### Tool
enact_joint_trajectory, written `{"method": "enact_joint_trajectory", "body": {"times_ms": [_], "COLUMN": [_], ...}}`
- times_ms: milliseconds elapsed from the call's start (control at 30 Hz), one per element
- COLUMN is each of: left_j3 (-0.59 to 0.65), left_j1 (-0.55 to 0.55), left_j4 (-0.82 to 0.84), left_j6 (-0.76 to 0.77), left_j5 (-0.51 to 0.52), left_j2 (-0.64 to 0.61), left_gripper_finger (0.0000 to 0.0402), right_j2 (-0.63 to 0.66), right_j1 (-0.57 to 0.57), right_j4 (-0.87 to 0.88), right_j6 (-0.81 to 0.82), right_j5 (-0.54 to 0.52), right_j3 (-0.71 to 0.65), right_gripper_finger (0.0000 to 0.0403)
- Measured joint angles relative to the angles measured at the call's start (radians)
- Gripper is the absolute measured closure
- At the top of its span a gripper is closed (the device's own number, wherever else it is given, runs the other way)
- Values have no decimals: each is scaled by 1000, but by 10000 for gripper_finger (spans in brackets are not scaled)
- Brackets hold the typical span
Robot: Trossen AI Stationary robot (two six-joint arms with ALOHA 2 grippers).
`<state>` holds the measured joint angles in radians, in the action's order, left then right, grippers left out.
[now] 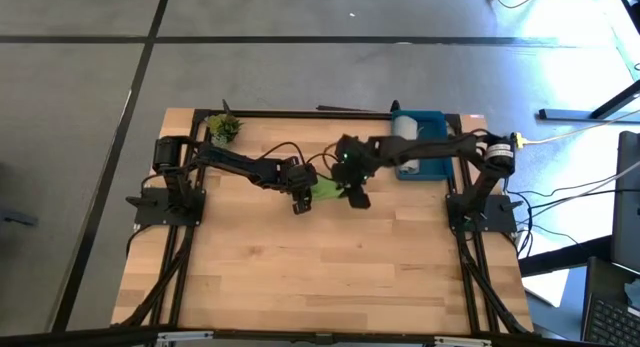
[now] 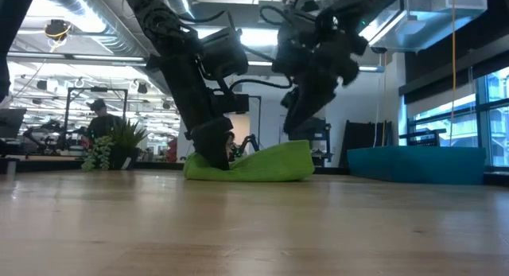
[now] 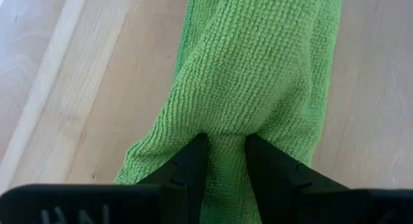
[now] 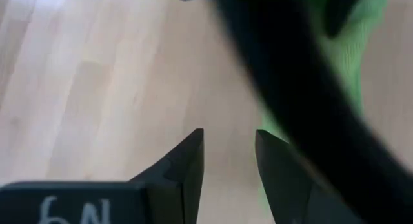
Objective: Roll microfiber towels into tight, uniform cylinder then place into a basket
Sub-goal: Roll the green towel
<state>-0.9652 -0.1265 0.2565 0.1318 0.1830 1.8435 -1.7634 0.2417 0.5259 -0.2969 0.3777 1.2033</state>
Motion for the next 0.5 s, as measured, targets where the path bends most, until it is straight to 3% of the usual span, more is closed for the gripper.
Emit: {"method": "enact_joint_trajectory", "body": {"times_ms": [167, 500], "left_j3": [0, 0], "left_j1": [0, 0], "left_j4": [0, 0], "left_j6": [-1, 0], "left_j5": [-10, -13], "left_j2": [0, 0], "left_gripper_finger": [297, 297], "right_j2": [-1, -12], "right_j1": [-18, 30], "right_j4": [-253, -579], "right_j6": [-99, -142], "right_j5": [-94, -98], "right_j3": [-113, -296], "right_gripper_finger": [263, 263]}}
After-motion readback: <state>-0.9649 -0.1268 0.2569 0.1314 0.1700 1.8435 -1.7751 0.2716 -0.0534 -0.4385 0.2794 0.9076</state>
